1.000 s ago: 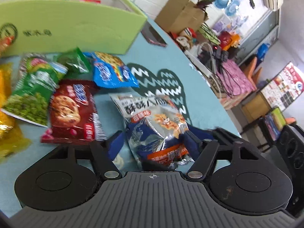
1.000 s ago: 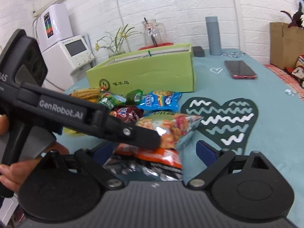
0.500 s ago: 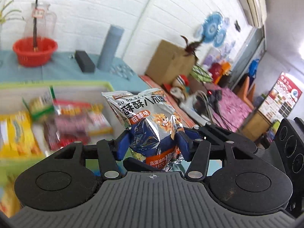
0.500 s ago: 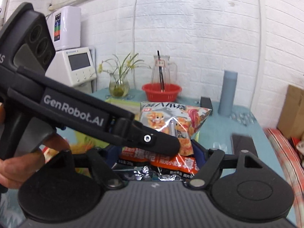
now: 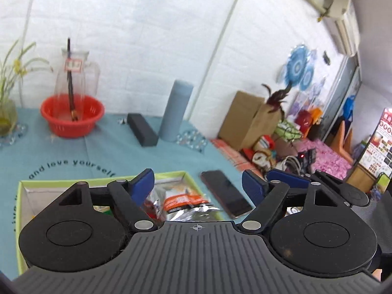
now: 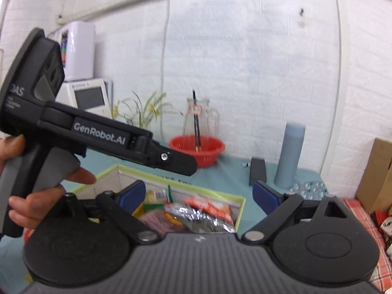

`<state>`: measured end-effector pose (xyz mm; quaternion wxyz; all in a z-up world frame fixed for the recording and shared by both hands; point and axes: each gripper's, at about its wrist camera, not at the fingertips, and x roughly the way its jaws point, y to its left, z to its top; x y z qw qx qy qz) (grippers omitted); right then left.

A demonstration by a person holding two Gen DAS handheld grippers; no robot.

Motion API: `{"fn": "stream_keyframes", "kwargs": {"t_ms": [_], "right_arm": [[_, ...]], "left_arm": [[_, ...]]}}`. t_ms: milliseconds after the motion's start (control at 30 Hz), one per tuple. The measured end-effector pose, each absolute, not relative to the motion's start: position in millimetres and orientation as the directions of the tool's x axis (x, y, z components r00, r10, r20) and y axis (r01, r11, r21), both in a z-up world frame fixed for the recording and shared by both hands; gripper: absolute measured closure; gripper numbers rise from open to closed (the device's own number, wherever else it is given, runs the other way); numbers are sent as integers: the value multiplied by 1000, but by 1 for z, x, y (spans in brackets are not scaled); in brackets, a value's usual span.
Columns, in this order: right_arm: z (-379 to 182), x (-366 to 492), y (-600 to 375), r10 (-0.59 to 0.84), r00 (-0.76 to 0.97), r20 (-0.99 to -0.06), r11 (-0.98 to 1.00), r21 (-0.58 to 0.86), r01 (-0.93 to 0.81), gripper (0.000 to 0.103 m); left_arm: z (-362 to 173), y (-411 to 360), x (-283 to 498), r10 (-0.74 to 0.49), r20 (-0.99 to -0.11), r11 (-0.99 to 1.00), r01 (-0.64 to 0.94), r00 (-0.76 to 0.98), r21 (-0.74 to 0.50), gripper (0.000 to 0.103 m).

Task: Organize snacks
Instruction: 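Carry the silver-and-orange bag into the green box and open the left gripper, then move the left gripper back to the green pea snack bag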

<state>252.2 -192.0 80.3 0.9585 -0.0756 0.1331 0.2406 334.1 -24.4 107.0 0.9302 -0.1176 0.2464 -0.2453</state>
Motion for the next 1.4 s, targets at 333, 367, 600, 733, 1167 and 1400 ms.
{"fn": "stream_keyframes", "kwargs": {"t_ms": [333, 367, 600, 733, 1167, 1400], "right_arm": [[26, 184, -175, 485, 770, -414, 845, -6, -535, 9], [15, 178, -173, 485, 755, -442, 845, 13, -535, 9], [-44, 152, -148, 534, 652, -539, 821, 145, -553, 9], [-57, 164, -133, 481, 657, -581, 845, 107, -524, 10], [-55, 147, -186, 395, 695, -601, 905, 124, -407, 5], [-48, 147, -171, 404, 699, -590, 879, 39, -476, 5]], "left_arm": [[66, -23, 243, -414, -504, 907, 391, 758, -157, 30], [54, -21, 237, -392, -533, 916, 374, 750, -146, 30], [-7, 0, 216, -336, -637, 939, 300, 694, -169, 34], [-11, -12, 215, -283, -641, 949, 304, 713, -81, 42], [-17, -12, 190, -144, -662, 970, 236, 736, 51, 52], [-8, -14, 169, -209, -634, 960, 280, 744, 13, 37]]}}
